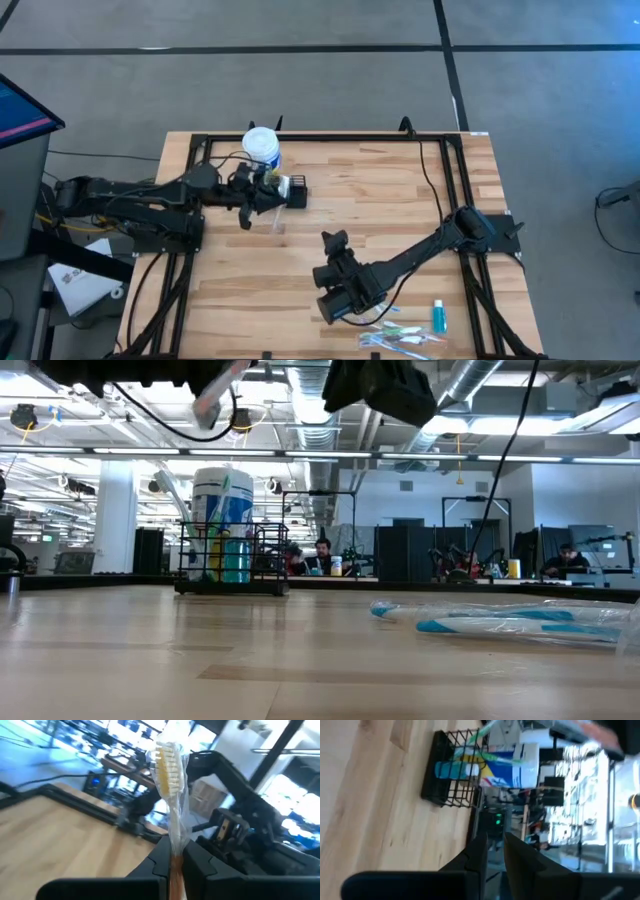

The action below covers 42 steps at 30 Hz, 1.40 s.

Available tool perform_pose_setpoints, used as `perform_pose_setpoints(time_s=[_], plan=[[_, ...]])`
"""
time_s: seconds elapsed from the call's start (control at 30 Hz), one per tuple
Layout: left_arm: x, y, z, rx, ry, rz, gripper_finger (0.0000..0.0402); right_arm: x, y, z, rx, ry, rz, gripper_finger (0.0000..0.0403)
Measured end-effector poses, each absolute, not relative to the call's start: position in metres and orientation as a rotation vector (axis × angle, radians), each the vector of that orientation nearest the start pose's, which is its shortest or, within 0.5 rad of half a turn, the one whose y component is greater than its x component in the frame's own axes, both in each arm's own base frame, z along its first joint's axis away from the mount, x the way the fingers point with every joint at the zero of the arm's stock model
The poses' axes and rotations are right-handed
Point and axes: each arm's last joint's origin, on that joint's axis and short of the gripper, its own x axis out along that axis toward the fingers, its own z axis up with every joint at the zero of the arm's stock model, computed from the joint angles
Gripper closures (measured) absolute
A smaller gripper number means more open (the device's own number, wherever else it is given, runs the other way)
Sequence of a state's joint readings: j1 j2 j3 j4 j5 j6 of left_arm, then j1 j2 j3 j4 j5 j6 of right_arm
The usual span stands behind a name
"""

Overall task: Pick & Place toothbrushing station
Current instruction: Put the orange toothbrush into the wire organizer

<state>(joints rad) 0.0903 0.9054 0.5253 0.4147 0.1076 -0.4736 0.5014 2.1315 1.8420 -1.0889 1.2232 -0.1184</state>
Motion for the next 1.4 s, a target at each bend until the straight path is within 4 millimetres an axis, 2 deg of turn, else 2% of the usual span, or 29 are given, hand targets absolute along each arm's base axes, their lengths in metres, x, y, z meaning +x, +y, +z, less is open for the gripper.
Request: perform_pose_setpoints(time_s=[0.27, 0.7, 1.07, 1.23, 1.4], plan=[[0.193, 0.018, 0.284, -0.341, -0.052, 0.113, 0.0389, 0.392, 0.165, 0.236, -1.01, 0.988, -0.577, 0.0351], [0.181, 0.022, 0.29, -0.175, -0.083, 0.372, 0.0389, 0.384, 0.141, 0.235, -0.856, 1.025, -0.731, 0.0351], [0.178, 0.01, 0.29, -0.041, -0.062, 0.596, 0.0389, 0.377, 0.137, 0.236, -0.807, 1.021, -0.798, 0.0351], [0.177, 0.003, 0.292, 0.001, -0.07, 0.631, 0.0389, 0.378, 0.135, 0.236, -0.805, 1.022, -0.803, 0.0351], [0.173, 0.003, 0.276, 0.013, -0.157, 0.648, 0.0389, 0.378, 0.134, 0.236, -0.801, 1.022, -0.808, 0.0351]])
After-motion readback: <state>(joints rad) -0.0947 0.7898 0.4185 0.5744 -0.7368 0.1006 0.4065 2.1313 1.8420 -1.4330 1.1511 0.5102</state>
